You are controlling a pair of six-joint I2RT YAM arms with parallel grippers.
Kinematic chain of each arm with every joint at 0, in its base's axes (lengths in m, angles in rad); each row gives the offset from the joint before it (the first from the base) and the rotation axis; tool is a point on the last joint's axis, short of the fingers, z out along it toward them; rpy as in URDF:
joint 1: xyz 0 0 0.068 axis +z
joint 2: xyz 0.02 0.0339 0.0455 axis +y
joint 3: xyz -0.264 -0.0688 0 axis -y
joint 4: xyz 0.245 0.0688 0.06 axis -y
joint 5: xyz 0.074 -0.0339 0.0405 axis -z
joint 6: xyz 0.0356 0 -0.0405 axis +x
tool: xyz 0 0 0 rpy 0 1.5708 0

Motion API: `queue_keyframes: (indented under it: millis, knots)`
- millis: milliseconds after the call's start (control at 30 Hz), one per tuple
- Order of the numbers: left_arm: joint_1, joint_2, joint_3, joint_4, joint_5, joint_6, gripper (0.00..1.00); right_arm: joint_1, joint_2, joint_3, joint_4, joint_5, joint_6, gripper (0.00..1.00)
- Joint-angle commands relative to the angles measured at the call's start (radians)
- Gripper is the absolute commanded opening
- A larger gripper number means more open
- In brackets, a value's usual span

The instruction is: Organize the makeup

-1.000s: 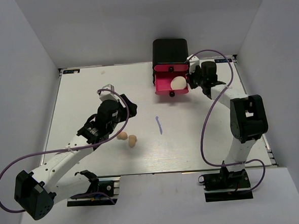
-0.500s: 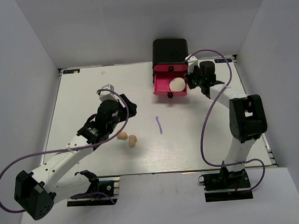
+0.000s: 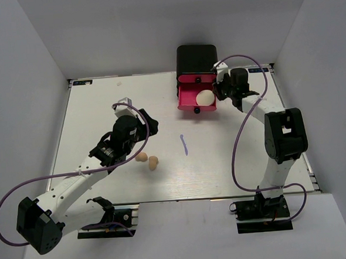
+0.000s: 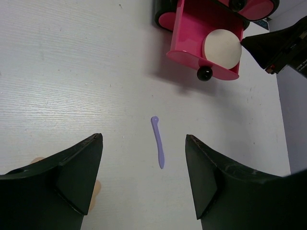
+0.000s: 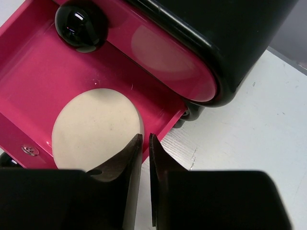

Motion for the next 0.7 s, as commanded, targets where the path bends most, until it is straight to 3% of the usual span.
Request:
queue_keyframes:
  millis: [0,233,667]
  knots:
    - [0.002,-0.013,-0.002,-0.025,0.007,-0.007,0.80,-0.004,-0.025,0.029,0.016,-0.001,0.000,0.17]
    - [0.002,-0.012,0.002,-0.093,0.012,-0.033,0.79,-0.009,-0.111,-0.031,0.007,-0.015,0.003,0.12]
    - [0.002,-0.039,-0.014,-0.097,0.003,-0.048,0.80,-0.005,-0.069,-0.020,-0.084,-0.066,0.009,0.10]
